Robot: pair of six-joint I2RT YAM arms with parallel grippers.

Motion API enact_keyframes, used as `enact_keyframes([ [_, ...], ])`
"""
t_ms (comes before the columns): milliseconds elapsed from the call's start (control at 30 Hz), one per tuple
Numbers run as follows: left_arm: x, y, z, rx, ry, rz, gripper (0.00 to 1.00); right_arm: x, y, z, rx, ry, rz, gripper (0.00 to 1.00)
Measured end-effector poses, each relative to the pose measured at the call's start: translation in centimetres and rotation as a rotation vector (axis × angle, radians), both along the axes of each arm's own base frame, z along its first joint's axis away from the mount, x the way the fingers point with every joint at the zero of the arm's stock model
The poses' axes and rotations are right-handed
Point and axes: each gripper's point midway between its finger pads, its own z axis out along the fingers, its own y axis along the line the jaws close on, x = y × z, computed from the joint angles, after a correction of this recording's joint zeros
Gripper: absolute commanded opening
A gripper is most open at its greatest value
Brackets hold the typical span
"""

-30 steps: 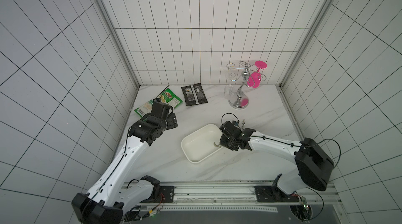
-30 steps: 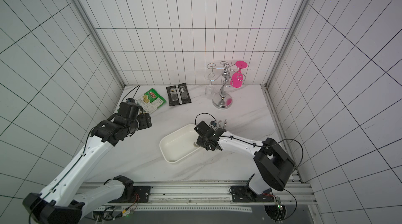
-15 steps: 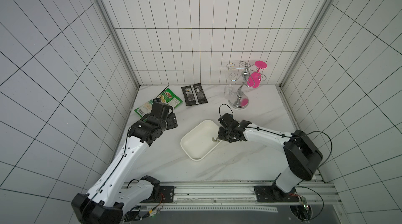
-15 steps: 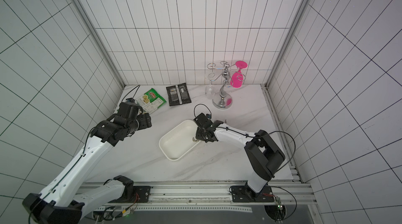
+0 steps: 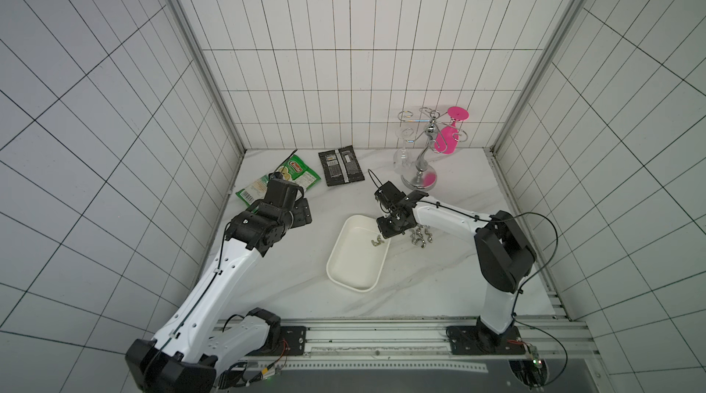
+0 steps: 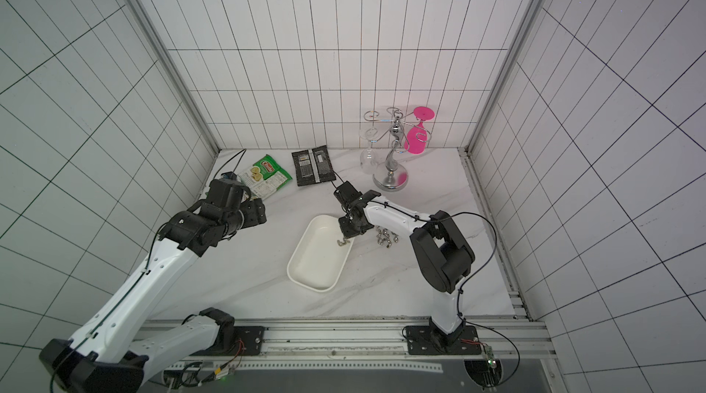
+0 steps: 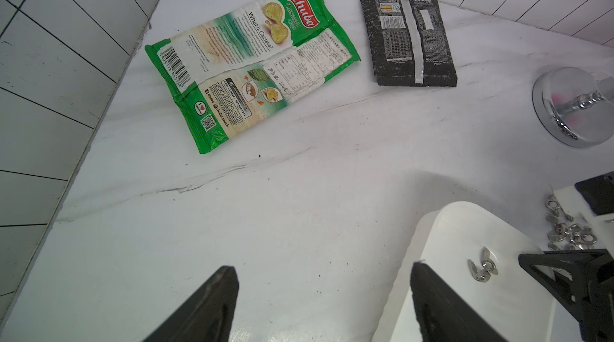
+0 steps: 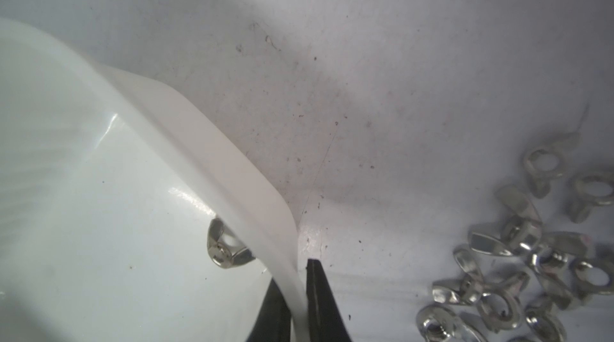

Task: Take out the wing nut from the storage box
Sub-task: Adjust the storage box at the center of the board.

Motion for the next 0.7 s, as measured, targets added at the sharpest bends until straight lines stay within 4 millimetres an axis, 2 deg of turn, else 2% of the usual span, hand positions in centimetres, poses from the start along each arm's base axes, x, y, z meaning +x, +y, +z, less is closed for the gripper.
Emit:
enact_keyframes([
  [233,0.1,-0.1,-0.3,0.001,0.012,-0.003,0.85,1.0,0.6,0.1,-0.079,-0.025,0.233,0.04],
  [467,0.2,-0.3,-0.6,0.002,0.022,-0.007,0.85,2.3,1.2,0.2,-0.127,-0.047,0.363,0.07],
  [633,0.2,-0.4,-0.6,0.002,0.022,-0.01,0.85,3.1,1.3,0.1,-0.164,-0.073,0.419,0.28],
  [700,0.3,-0.4,-0.6,0.002,0.021,-0.01,0.85,3.2,0.9,-0.3,-0.195,-0.074,0.432,0.32],
])
